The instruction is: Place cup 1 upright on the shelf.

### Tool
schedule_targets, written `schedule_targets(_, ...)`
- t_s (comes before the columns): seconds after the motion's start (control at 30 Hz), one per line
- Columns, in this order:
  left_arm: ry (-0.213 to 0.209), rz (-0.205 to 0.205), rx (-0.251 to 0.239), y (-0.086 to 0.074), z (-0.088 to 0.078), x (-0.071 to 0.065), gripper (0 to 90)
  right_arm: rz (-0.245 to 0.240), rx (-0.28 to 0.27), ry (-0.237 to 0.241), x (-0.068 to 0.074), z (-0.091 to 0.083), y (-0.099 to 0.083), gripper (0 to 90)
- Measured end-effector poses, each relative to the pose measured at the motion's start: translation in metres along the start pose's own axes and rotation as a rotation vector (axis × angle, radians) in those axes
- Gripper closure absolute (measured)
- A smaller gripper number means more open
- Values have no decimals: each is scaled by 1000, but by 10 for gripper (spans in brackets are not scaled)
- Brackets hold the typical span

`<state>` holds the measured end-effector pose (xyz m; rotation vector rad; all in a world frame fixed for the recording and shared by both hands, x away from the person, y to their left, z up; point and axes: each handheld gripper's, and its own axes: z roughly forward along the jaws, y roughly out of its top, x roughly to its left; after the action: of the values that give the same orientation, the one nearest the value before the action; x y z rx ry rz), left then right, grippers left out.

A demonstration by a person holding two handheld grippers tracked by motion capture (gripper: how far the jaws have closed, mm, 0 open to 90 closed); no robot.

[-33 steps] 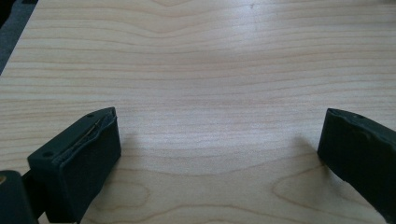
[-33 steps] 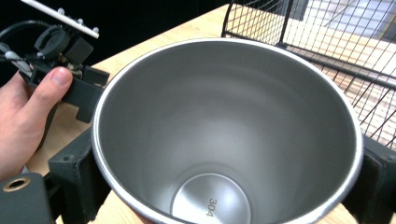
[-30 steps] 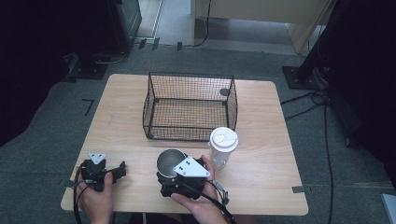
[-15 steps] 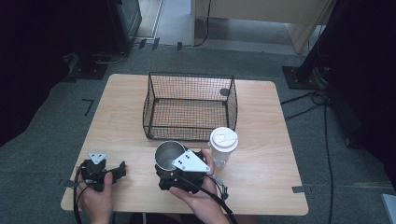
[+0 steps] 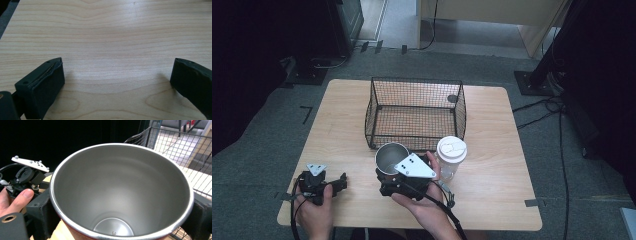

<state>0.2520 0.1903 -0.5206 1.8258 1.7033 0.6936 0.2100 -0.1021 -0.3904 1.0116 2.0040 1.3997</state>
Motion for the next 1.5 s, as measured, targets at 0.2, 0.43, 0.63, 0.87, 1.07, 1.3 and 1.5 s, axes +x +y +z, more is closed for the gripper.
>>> schedule_targets(0.2,0,2,1,0,0,0,1,-3,-15,-11,-3,1,9,74)
schedule_targets(0.43,-1,3,0,0,0,0,1,-1,-47,-37,-8,2,18,74)
schedule_targets(0.63,-2,3,0,0,0,0,1,0,-68,-50,-11,6,24,74)
schedule_targets(0.87,-2,3,0,0,0,0,1,1,-87,-63,-14,10,31,74)
schedule_targets(1.07,-2,3,0,0,0,0,1,3,-118,-74,-19,15,40,74)
schedule_targets(1.3,-2,4,0,0,0,0,1,12,-162,-83,-25,23,49,74)
schedule_targets(1.5,-3,6,3,0,0,0,1,11,-185,-85,-28,29,55,74)
